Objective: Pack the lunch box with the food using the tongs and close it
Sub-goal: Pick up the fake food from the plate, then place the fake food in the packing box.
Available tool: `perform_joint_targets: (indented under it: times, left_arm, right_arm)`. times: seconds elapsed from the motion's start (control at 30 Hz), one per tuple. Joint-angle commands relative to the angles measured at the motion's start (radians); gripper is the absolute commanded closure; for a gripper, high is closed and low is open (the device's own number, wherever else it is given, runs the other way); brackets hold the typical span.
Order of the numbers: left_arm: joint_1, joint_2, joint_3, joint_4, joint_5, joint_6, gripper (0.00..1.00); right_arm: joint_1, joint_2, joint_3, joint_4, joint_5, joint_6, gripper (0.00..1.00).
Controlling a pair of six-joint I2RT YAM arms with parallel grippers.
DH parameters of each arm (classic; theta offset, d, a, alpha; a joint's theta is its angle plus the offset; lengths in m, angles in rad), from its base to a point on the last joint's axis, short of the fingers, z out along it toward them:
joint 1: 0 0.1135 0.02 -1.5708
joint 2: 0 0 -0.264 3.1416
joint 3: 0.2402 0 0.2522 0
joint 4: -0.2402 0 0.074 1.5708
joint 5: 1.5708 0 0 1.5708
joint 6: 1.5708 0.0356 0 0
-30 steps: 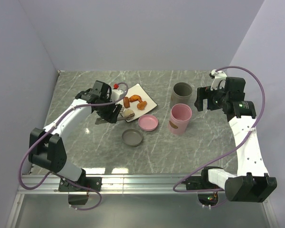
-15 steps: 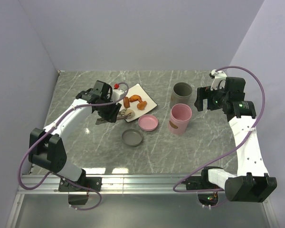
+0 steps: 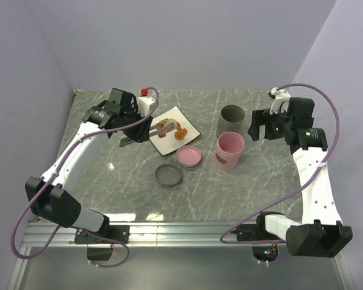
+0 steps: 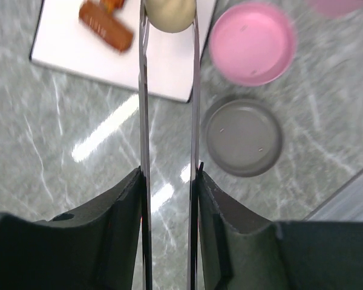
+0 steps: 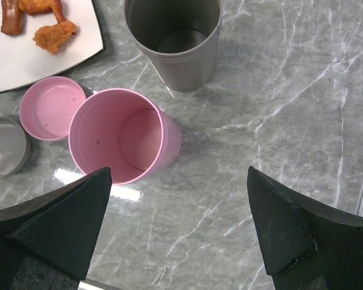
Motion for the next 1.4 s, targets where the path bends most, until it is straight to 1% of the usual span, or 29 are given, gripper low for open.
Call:
perform_joint_targets:
  times: [0.0, 0.23, 0.37, 0.57, 0.77, 0.93, 1.1, 1.37]
  left_arm:
    - [-0.01, -0.064, 0.09, -0.006, 0.138, 0.014, 0.57]
    - [-0.073, -0.072, 0.207, -0.017, 0.249, 0.04, 0.57]
    - [-0.15, -0.039, 0.27, -0.049, 0.292, 0.049, 0.56]
    - [-0.266, 0.039, 0.325, -0.056, 0.254, 0.048, 0.56]
    - [-0.344, 0.141, 0.392, -0.031, 0.225, 0.037, 0.56]
    - [-0.374, 0.22, 0.46, -0.03, 0.205, 0.025, 0.56]
    - [-0.392, 0.27, 0.468, -0.019, 0.16, 0.028, 0.55]
    - [-0.406, 0.33, 0.504, -0.01, 0.144, 0.02, 0.52]
  right_arm:
    - [-0.02, -0.008, 0.059, 0.005, -0.011, 0.027, 0.0]
    - [-0.05, -0.013, 0.11, 0.002, 0.006, 0.056, 0.0]
    - [-0.068, -0.004, 0.159, -0.013, 0.018, 0.067, 0.0]
    - [-0.099, 0.013, 0.201, -0.031, -0.005, 0.081, 0.0]
    - [-0.111, 0.015, 0.213, -0.041, -0.009, 0.079, 0.0]
    - [-0.113, 0.009, 0.201, -0.041, -0.014, 0.076, 0.0]
    - [-0.113, 0.007, 0.19, -0.037, -0.015, 0.075, 0.0]
    - [-0.114, 0.008, 0.179, -0.033, -0.018, 0.073, 0.0]
